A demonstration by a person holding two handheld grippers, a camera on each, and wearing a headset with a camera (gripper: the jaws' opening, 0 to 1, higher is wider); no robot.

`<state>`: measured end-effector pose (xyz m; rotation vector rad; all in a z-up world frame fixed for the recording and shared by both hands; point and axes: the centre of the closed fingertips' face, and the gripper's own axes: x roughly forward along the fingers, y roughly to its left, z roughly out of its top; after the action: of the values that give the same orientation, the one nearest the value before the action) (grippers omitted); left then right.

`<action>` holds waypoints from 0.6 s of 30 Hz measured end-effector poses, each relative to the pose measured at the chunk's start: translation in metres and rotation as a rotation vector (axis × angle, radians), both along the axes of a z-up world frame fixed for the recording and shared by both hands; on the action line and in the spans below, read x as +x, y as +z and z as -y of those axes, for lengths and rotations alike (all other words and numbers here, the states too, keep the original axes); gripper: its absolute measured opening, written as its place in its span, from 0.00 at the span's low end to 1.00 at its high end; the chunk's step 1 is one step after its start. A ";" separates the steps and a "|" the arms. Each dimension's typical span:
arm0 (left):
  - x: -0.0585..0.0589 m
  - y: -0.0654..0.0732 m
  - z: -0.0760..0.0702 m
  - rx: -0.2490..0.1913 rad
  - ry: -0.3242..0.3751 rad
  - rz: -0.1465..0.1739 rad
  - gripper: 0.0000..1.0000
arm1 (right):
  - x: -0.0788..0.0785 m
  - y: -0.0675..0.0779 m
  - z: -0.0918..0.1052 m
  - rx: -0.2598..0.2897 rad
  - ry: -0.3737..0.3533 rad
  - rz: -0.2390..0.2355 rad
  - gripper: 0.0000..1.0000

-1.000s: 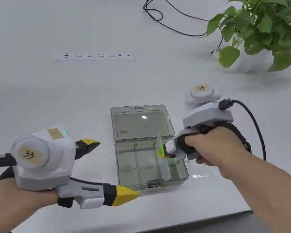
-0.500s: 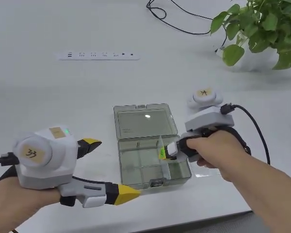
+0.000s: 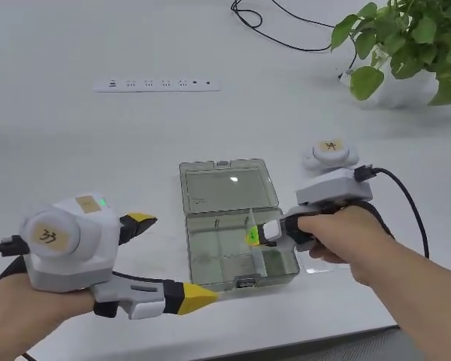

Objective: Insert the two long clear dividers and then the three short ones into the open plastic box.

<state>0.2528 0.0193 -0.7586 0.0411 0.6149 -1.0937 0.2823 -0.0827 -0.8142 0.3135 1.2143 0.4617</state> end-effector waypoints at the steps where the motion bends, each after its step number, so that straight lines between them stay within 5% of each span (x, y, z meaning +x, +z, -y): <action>1: 0.000 0.000 0.000 0.002 0.002 0.000 0.97 | 0.000 0.001 0.000 0.004 0.001 0.007 0.18; 18: -0.002 0.006 -0.008 0.024 0.063 0.003 0.96 | 0.003 0.027 0.000 0.050 0.113 0.156 0.32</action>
<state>0.2509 0.0269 -0.7530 0.0432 0.6228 -1.0251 0.2855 -0.0828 -0.7869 0.2477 1.0733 0.6040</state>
